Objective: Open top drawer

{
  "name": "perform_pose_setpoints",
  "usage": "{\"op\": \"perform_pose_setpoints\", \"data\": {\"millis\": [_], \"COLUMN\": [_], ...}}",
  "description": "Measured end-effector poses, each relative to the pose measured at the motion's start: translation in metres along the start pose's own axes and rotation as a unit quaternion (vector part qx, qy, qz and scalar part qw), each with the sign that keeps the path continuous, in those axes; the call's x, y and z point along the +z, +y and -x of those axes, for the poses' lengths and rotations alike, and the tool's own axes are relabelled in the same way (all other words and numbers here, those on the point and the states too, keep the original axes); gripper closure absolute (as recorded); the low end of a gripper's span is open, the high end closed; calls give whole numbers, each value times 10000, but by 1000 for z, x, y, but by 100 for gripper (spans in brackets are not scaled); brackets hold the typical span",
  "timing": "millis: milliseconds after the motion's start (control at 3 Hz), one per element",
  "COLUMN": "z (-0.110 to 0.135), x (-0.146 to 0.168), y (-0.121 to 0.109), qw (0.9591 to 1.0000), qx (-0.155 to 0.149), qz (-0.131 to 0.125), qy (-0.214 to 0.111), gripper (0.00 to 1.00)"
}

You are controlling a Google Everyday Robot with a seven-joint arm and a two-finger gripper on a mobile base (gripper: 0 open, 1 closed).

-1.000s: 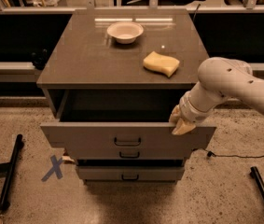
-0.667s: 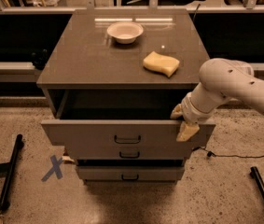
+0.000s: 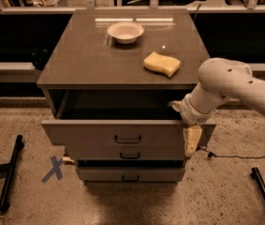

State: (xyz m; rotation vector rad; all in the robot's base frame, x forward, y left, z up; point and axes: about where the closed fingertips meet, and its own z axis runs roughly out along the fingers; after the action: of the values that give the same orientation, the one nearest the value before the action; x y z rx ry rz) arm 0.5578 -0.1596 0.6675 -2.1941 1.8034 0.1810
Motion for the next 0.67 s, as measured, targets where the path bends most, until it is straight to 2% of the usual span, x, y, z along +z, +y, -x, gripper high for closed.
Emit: {"op": "perform_pose_setpoints", "data": {"millis": [333,667], "z": [4,7], "x": [3,2], "y": [17,35], "qw": [9994,9983], "qx": [-122,-214], "qz": [328,547], "qy": [-47,-8], "gripper": [0,18]}}
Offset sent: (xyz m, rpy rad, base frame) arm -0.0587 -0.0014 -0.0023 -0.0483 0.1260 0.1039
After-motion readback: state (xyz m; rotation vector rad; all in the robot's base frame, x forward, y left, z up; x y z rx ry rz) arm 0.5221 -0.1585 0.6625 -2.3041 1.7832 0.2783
